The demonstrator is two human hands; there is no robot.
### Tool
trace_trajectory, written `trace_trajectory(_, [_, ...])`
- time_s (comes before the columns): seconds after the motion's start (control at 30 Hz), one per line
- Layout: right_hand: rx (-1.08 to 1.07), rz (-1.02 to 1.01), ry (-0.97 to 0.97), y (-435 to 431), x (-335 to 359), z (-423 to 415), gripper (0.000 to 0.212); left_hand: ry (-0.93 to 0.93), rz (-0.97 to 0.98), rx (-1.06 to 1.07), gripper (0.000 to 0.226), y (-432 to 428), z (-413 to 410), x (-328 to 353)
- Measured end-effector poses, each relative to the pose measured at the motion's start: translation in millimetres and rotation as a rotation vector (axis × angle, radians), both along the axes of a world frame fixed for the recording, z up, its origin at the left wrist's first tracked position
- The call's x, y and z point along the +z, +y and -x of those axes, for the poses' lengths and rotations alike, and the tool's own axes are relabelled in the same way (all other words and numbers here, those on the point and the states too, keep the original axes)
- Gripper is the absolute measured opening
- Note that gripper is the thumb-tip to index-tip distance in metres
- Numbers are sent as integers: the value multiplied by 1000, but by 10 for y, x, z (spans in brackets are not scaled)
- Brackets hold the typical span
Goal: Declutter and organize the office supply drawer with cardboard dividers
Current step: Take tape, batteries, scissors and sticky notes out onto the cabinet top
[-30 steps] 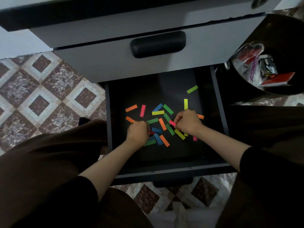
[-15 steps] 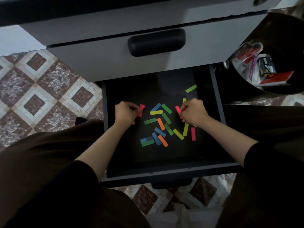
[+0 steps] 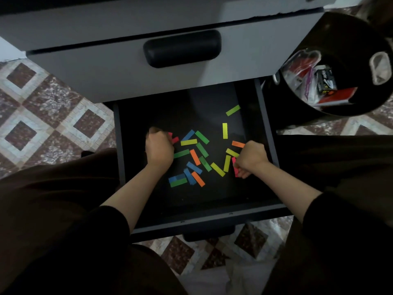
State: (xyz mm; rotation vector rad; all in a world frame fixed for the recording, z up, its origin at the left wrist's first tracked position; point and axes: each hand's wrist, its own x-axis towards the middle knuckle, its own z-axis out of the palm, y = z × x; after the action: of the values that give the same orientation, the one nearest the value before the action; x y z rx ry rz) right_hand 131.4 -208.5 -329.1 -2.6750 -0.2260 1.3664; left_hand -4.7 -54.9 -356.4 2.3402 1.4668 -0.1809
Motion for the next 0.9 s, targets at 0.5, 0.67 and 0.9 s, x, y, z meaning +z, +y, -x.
trace_trajectory(0.5, [312, 8, -293, 9, 9, 197, 13, -10, 96, 178, 29, -7, 17, 65])
trace_trajectory(0.67, [339, -27, -266, 33, 20, 242, 13, 79, 54, 123, 33, -48, -26, 57])
trace_trajectory(0.9, [312, -41, -247, 41, 25, 256, 14, 93, 81, 102, 35, -52, -43, 55])
